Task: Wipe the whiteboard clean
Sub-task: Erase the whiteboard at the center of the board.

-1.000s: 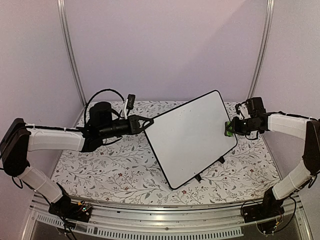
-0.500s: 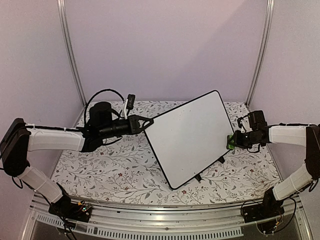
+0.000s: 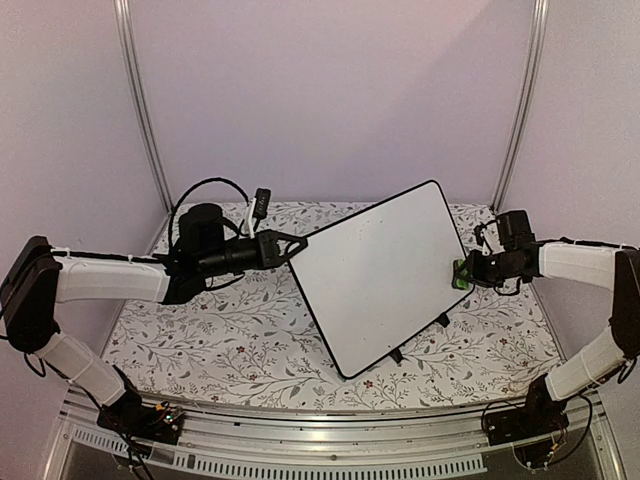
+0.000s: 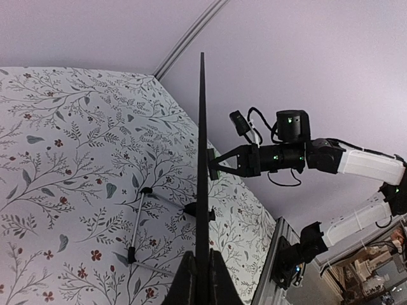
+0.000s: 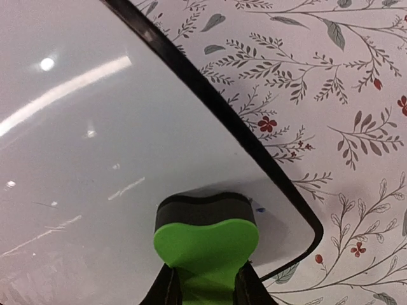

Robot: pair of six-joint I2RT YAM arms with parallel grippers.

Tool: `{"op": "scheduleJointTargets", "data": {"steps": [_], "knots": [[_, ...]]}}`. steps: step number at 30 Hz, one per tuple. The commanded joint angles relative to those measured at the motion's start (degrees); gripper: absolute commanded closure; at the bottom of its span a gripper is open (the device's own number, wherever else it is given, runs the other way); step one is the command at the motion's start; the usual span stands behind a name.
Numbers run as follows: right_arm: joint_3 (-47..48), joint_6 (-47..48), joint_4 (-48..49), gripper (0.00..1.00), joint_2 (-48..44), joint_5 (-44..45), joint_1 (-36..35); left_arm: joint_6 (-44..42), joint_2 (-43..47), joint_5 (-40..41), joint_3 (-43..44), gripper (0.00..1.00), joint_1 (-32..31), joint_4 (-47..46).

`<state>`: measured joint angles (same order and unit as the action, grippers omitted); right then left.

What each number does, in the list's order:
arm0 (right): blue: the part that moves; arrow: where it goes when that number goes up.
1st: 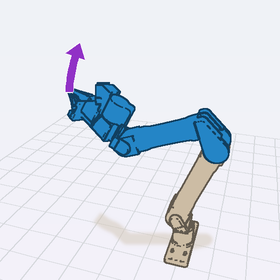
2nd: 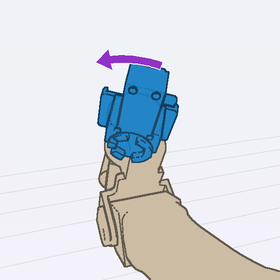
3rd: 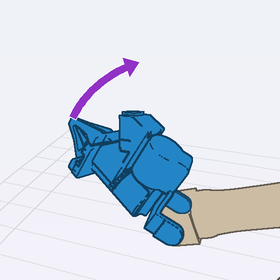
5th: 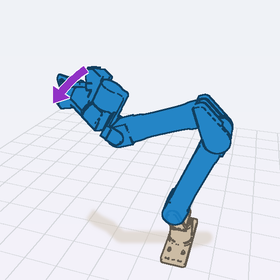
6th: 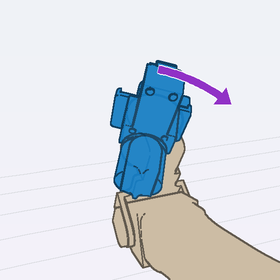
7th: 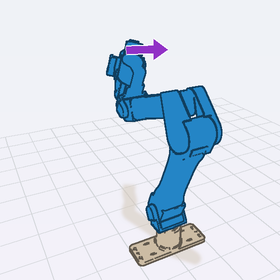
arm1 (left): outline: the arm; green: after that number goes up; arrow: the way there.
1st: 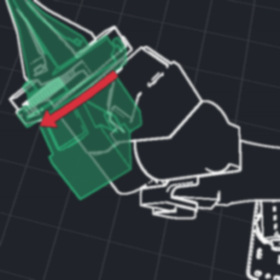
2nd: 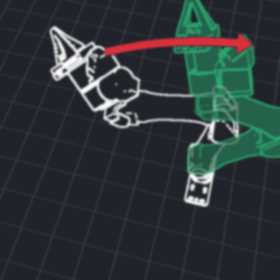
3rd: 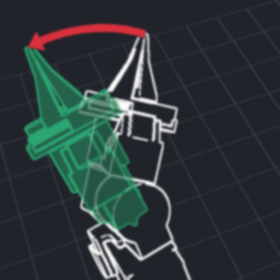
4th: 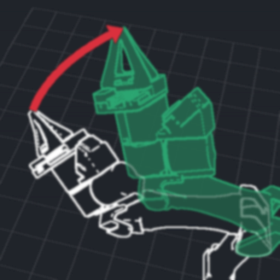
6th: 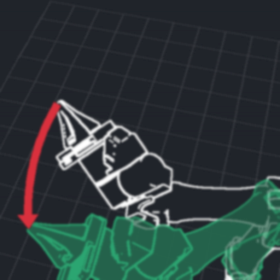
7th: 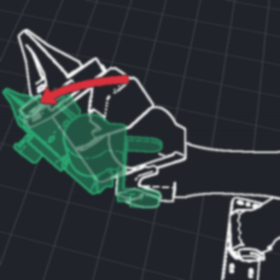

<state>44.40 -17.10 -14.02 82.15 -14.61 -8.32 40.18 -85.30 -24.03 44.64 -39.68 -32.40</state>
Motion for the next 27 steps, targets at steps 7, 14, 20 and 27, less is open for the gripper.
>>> {"op": "scheduleJointTargets", "data": {"steps": [7, 14, 20, 27], "knots": [[6.31, 0.71, -1.09, 1.0, 3.1, -0.33, -0.24, -2.64, -1.01, -4.47, -0.52, 1.0, -0.4, 0.92], [-1.54, 0.49, 1.32, 1.0, 1.78, 0.88, -0.19, -2.44, -1.18, -4.94, -0.5, 1.0, -0.4, 0.6], [-5.55, 0.01, 2.48, 1.0, 0.13, 1.07, -0.12, -2.3, -1.2, -5.16, -0.57, 1.0, -0.4, 0.41], [-2.04, 0.16, 2.35, 1.0, 0.62, -0.99, 0.48, -2.24, -1.14, -5.32, -0.65, 1.0, -0.48, 0.24]]}}
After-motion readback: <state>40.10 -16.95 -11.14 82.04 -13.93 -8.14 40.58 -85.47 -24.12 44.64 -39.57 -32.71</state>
